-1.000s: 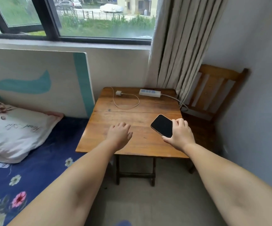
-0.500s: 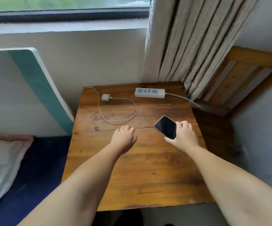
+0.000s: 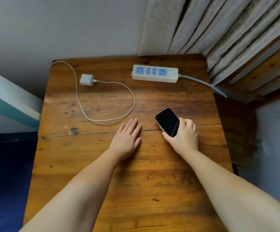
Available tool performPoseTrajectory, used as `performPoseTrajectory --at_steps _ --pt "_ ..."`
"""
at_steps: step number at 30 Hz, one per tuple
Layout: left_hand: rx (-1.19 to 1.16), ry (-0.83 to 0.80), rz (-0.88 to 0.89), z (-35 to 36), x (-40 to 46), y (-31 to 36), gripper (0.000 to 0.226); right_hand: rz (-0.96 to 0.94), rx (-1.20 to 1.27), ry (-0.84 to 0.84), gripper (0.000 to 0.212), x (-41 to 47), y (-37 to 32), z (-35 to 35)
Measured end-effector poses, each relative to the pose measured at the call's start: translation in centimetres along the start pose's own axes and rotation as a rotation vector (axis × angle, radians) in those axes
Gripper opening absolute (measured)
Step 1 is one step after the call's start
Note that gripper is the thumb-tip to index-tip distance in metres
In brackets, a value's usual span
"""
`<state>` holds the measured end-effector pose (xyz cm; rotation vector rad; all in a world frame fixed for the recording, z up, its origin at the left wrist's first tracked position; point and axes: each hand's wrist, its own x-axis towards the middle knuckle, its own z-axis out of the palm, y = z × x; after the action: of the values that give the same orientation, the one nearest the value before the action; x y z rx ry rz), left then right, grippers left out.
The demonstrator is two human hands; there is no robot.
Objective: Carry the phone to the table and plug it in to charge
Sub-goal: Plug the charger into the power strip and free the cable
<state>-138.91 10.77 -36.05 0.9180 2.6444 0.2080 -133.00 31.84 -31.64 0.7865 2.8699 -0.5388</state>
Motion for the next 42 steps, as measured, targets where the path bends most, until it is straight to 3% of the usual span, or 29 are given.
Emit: performPoseTrajectory --at_steps 5,17,23,25,29,35,38,42 --pt "0.053 0.090 0.014 1.5 -0.4 -0.3 0.058 -0.028 -0.048 0.020 0.083 0.4 1.2 1.2" --pt "0.036 0.070 0.007 1.5 -0.6 -0.3 0.061 -0.040 -0.162 -0.026 0.088 0.8 2.0 1.4" --pt "-0.142 0.095 0.049 -1.3 -0.6 -1.4 0.056 -0.066 -0.046 0.076 0.059 4.4 -5.8 0.3" --pt "-0.193 0.212 -0.013 -3.3 -0.7 -3.4 0.049 -0.167 0.008 0.086 0.047 6.2 -10.3 0.4" --pt "-0.349 0.409 -0.332 -6.8 0.1 -10.3 0.030 -0.393 0.042 0.043 0.036 9.4 -18.6 1.4" --pt "-0.521 0.582 -0.670 -9.8 3.7 -19.4 0.024 -0.531 -0.119 -0.120 0.050 13.8 -26.3 4.7" --pt "-0.510 0.602 -0.771 -9.8 5.5 -21.6 0.024 -0.554 -0.176 -0.170 0.052 15.0 -28.0 6.9" --pt "-0.447 0.441 -0.813 -9.8 7.6 -22.5 0.031 -0.526 -0.089 -0.184 0.027 15.5 -27.8 8.1"
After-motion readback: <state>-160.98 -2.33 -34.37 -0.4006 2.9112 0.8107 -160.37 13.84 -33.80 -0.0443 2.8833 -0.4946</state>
